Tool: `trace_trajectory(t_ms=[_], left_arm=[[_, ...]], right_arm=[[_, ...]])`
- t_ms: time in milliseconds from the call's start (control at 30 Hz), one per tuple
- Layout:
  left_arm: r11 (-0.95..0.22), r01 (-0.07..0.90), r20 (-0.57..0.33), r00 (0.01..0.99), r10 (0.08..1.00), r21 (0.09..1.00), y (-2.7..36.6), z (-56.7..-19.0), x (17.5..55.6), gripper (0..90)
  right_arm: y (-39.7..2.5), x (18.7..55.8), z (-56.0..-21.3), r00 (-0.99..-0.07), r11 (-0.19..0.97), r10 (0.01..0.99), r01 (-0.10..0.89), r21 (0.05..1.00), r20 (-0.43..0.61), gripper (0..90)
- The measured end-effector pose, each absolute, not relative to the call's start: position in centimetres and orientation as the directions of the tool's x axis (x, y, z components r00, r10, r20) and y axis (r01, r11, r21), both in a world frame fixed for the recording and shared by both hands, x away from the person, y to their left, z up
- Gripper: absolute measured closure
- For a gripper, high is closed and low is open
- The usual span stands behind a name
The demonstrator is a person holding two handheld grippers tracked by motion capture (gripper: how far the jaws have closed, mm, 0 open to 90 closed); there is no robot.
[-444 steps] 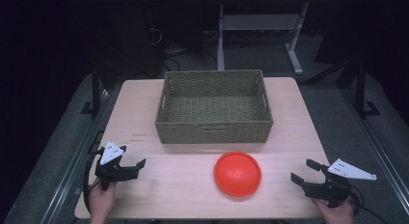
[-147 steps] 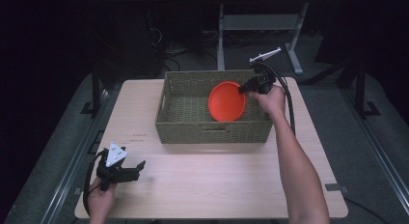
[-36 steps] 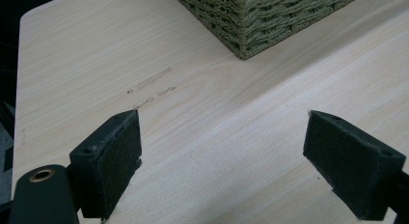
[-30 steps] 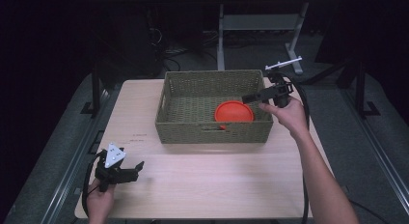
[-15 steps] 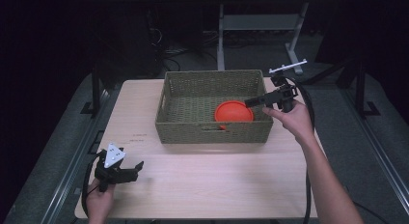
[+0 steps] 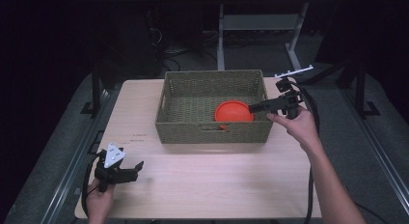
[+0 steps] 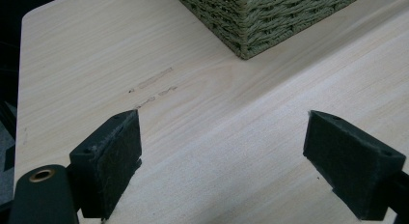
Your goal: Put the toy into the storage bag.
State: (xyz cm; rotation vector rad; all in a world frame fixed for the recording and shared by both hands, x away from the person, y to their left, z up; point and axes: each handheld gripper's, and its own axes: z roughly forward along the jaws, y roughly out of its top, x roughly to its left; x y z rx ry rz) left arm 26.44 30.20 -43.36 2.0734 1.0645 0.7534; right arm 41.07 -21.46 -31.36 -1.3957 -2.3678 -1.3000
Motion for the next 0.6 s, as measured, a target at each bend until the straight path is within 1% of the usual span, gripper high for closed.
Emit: trace_trajectory(t_ms=[600], left_arm=[[-0.442, 0.454, 0.188, 0.501, 0.845, 0.774, 30.2, -43.3, 26.4, 12.8]], right_arm=[[-22.7, 38.3, -32.2, -0.603, 0.213, 0.649, 0.73, 0.65, 0.464, 22.2]])
